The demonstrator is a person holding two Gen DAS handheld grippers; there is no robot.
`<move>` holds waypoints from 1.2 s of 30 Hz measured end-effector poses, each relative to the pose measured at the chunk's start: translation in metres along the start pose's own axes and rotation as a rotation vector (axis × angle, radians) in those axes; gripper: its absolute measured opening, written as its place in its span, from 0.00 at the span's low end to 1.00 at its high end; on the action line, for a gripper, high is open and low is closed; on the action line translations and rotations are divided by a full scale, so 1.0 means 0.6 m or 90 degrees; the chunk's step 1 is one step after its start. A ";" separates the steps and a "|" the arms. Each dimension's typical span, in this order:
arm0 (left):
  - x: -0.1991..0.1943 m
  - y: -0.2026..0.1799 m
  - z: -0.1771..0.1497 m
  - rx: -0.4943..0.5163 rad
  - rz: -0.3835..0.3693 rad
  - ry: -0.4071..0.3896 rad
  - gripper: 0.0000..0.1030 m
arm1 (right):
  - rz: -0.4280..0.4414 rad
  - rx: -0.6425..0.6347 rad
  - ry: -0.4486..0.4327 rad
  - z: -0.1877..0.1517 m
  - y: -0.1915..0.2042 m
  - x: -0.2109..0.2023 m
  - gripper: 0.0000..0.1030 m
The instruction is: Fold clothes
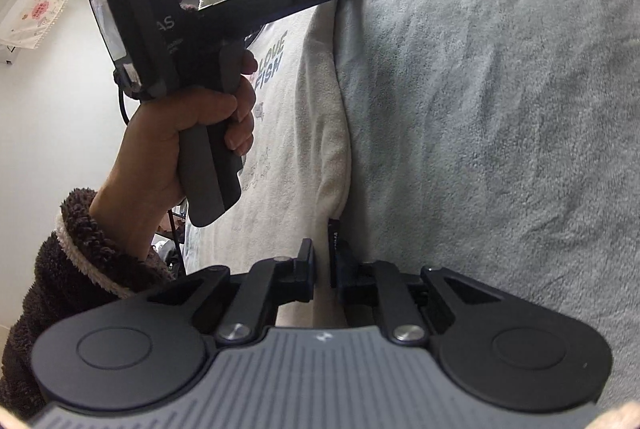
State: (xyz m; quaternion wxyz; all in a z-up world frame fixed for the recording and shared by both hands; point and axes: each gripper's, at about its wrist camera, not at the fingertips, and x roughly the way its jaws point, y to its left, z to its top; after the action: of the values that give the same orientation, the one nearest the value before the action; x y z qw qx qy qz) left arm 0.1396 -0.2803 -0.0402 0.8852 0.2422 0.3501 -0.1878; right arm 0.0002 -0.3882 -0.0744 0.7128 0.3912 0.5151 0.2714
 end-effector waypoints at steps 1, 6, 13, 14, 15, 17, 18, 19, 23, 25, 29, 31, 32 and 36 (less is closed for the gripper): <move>-0.001 0.004 0.001 -0.013 -0.005 -0.002 0.09 | -0.002 -0.006 0.000 -0.001 0.003 -0.001 0.12; -0.020 0.036 0.003 -0.117 -0.048 -0.044 0.06 | -0.009 -0.030 -0.010 -0.008 0.018 -0.013 0.10; -0.006 0.091 -0.030 -0.303 -0.147 -0.054 0.07 | -0.064 -0.069 -0.008 -0.021 0.040 -0.024 0.10; 0.000 0.089 -0.035 -0.306 -0.157 -0.045 0.08 | -0.084 -0.078 -0.003 -0.022 0.043 -0.022 0.10; 0.005 0.085 -0.042 -0.306 -0.164 -0.042 0.09 | -0.105 -0.087 0.002 -0.023 0.045 -0.020 0.12; 0.002 0.084 -0.050 -0.308 -0.170 -0.057 0.12 | -0.139 -0.112 0.011 -0.025 0.051 -0.017 0.15; -0.002 0.084 -0.054 -0.311 -0.174 -0.066 0.21 | -0.143 -0.116 0.010 -0.025 0.054 -0.019 0.16; -0.009 0.088 -0.057 -0.317 -0.184 -0.074 0.25 | -0.149 -0.121 0.002 -0.026 0.058 -0.023 0.17; -0.048 0.108 -0.084 -0.313 -0.176 -0.120 0.36 | -0.167 -0.143 -0.048 -0.011 0.072 -0.033 0.18; -0.062 0.114 -0.104 -0.308 -0.168 -0.130 0.36 | -0.173 -0.157 -0.087 -0.007 0.080 -0.035 0.18; -0.086 0.122 -0.159 -0.311 -0.154 -0.129 0.37 | -0.191 -0.193 -0.148 0.012 0.100 -0.012 0.18; -0.100 0.126 -0.190 -0.315 -0.142 -0.130 0.37 | -0.205 -0.223 -0.164 0.007 0.113 0.003 0.18; -0.106 0.129 -0.202 -0.318 -0.139 -0.133 0.37 | -0.211 -0.243 -0.166 0.002 0.116 0.005 0.18; -0.140 0.144 -0.247 -0.332 -0.128 -0.142 0.37 | -0.233 -0.304 -0.150 -0.003 0.141 0.036 0.18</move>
State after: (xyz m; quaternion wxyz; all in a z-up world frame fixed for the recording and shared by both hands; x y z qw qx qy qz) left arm 0.0472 -0.1135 -0.0492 0.9275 -0.0516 0.3091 -0.2038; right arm 0.0069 -0.3243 -0.0154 0.8762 0.1425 0.4123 0.2049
